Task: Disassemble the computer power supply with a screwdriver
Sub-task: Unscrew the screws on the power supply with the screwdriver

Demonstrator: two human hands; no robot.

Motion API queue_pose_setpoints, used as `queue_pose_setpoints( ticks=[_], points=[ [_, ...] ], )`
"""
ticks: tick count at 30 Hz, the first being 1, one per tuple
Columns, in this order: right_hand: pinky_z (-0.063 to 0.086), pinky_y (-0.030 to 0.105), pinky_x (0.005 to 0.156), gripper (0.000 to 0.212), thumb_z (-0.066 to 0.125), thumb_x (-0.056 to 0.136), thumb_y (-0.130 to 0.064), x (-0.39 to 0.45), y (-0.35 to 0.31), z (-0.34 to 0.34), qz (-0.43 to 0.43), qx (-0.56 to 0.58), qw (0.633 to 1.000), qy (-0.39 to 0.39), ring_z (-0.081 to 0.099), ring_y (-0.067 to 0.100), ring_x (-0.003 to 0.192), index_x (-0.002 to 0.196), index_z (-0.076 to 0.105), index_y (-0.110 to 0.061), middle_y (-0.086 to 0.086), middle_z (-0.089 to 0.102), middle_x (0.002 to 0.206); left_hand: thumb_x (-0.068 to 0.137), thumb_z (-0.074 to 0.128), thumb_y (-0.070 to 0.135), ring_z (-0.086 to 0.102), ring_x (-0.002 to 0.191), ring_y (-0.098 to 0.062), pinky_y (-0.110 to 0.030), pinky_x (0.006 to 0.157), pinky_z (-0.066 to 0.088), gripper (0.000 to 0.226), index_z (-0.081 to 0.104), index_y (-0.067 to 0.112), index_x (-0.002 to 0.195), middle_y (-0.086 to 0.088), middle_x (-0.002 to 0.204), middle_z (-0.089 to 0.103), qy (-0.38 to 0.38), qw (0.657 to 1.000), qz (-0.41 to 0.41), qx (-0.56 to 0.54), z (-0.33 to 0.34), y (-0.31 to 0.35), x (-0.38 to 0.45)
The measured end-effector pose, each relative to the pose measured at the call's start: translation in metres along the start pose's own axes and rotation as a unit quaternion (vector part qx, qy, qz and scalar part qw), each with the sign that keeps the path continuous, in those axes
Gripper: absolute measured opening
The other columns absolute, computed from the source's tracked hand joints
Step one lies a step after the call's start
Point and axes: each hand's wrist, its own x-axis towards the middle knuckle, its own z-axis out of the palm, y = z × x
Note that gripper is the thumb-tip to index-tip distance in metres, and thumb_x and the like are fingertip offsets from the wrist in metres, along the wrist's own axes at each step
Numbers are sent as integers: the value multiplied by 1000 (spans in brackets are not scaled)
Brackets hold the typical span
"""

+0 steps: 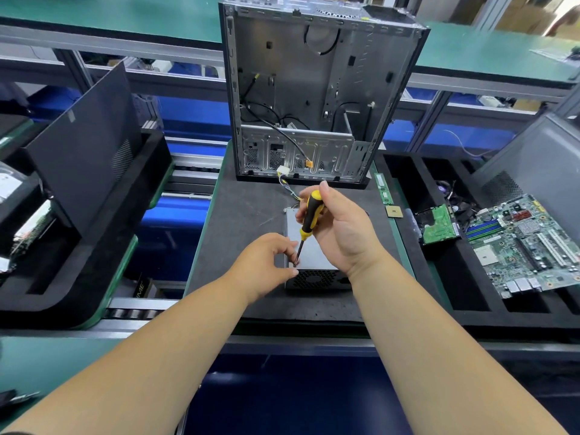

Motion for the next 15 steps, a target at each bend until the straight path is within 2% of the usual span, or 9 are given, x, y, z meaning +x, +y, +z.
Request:
queue_pose_setpoints(
  ticks=[3,6,9,12,15],
  points=[
    [51,31,73,29,42,106,-23,1,2,3,-11,-1,1000,1,59,23,71,90,58,-5,9,59,73,76,82,13,54,118,-2,-31,109,39,17,69,24,80,22,103,57,-2,1000,4,5,0,-1,0],
    [47,30,70,38,35,107,-25,2,3,5,-12,-7,1000,-9,50,20,64,82,59,-8,5,53,62,75,83,13,54,114,1,-30,108,40,20,69,26,78,25,101,57,0,1000,6,2,0,-2,1],
    [37,29,65,48,29,109,-33,2,5,6,0,9,1000,-11,38,18,57,76,56,-9,3,41,55,75,83,12,54,119,1,-30,109,40,24,67,31,75,28,102,56,0,1000,5,-6,0,-3,2],
    [33,27,59,54,23,107,-44,1,5,5,1,10,1000,-24,32,17,57,78,52,-9,2,36,54,77,82,12,54,121,1,-30,109,40,27,65,34,73,26,100,58,2,1000,12,-14,0,-5,3],
    [33,28,59,38,33,103,-41,-2,4,5,-6,-7,999,-49,35,18,59,82,46,-12,2,42,59,79,81,13,53,111,11,-24,104,40,27,64,33,72,22,99,59,3,1000,22,-4,0,-5,4]
  ],
)
